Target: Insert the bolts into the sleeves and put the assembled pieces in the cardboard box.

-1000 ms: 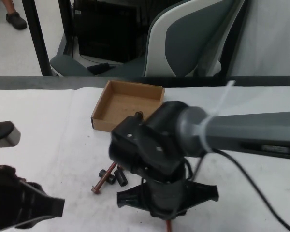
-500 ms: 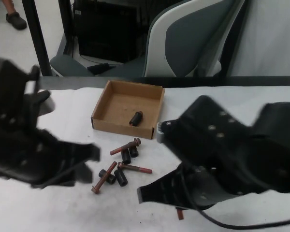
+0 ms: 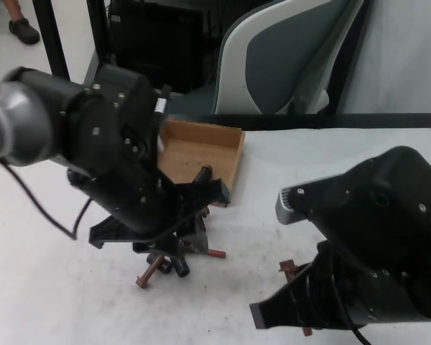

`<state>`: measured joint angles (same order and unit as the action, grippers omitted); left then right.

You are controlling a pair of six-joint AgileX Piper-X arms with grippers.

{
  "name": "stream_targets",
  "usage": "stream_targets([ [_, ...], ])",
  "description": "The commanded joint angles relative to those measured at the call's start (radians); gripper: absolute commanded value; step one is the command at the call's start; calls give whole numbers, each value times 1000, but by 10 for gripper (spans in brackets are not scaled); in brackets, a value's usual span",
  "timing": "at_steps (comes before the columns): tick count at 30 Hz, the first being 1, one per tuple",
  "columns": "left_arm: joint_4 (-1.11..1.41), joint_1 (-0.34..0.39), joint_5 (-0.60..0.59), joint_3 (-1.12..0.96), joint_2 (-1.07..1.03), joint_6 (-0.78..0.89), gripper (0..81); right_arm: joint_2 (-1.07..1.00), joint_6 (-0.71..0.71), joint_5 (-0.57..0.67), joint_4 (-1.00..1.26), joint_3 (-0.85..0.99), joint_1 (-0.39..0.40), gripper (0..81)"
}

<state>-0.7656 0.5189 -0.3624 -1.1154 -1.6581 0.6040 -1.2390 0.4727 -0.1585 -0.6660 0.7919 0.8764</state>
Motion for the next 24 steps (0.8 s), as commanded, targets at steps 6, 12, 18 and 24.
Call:
stream_targets([
  [6, -9, 3, -4, -59, -117, 56, 345, 25, -13, 15, 6, -32, -5, 3],
  [12, -11, 3, 10, -98, -190, 78, 345, 25, -62, 15, 6, -33, -5, 3],
  [18, -11, 1, 78, -105, -213, 77, 345, 25, -62, 15, 6, -33, -5, 3],
  [24, -18, -8, 105, -105, -213, 77, 345, 25, -81, 15, 6, -33, -10, 3],
])
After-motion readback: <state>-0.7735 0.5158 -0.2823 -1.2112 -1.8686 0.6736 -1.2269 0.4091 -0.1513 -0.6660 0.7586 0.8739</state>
